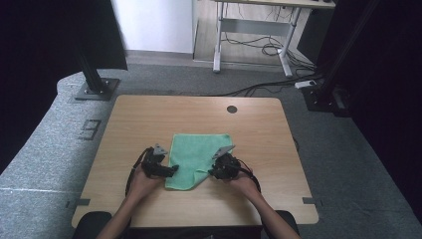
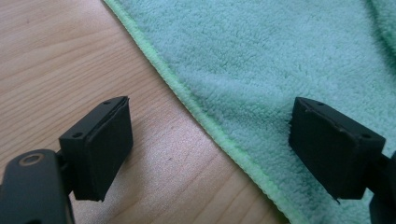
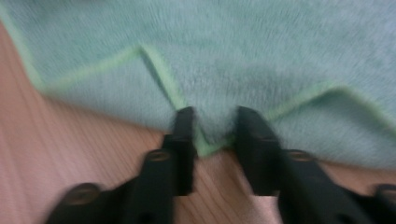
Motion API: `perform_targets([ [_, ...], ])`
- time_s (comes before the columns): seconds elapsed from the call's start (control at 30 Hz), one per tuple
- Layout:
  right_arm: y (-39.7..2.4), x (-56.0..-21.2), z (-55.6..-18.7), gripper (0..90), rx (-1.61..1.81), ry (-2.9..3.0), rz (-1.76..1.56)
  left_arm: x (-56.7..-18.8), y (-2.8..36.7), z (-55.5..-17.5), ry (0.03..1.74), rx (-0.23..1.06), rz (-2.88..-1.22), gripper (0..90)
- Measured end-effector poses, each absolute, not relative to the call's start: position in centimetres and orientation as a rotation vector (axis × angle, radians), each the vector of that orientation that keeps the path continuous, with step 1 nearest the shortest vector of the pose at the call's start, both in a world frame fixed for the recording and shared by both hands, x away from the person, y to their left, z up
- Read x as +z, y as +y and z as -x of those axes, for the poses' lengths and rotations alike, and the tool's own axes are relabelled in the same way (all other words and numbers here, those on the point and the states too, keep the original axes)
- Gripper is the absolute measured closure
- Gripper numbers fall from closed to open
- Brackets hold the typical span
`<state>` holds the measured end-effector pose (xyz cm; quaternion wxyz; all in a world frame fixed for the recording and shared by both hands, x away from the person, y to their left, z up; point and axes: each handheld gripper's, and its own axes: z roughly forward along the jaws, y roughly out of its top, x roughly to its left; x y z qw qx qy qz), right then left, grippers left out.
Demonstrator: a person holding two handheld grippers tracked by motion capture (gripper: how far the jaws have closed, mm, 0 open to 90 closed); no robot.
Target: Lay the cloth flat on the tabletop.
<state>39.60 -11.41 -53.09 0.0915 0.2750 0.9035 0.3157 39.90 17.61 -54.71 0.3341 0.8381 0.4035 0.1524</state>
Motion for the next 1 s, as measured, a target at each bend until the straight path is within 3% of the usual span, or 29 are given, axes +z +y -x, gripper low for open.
perform_targets([
  [0.03,-11.5,-53.3,-39.5,79.4,0.944,2.672,-0.818,-54.7,17.6,-39.9,1.053,0.398,-2.188,13.9],
  [0.13,-11.8,-52.9,-39.1,85.8,0.938,2.665,-0.819,-54.7,17.6,-39.9,1.055,0.399,-2.187,13.9],
  [0.4,-14.6,-50.6,-36.6,85.5,0.952,2.626,-0.803,-54.7,17.6,-39.9,1.058,0.4,-2.185,13.9],
  [0.57,-16.8,-50.8,-34.7,84.7,0.955,2.634,-0.835,-54.7,17.6,-39.9,1.058,0.401,-2.184,13.9],
  [0.73,-19.6,-51.9,-32.8,77.6,0.965,2.625,-0.921,-54.7,17.5,-39.9,1.059,0.398,-2.187,14.0],
  [0.77,-20.0,-51.8,-32.7,73.7,0.968,2.615,-0.933,-54.6,17.5,-39.9,1.063,0.393,-2.195,14.1],
  [0.8,-20.6,-51.3,-32.9,64.0,0.997,2.564,-0.974,-54.4,17.5,-39.9,1.064,0.4,-2.202,14.2],
  [0.83,-20.6,-51.3,-32.9,64.0,0.997,2.564,-0.974,-54.1,17.4,-39.8,1.064,0.417,-2.204,14.2],
  [1.0,-19.9,-50.6,-35.0,41.9,1.022,2.468,-1.005,-52.9,17.7,-38.6,1.028,0.401,-2.19,14.2],
])
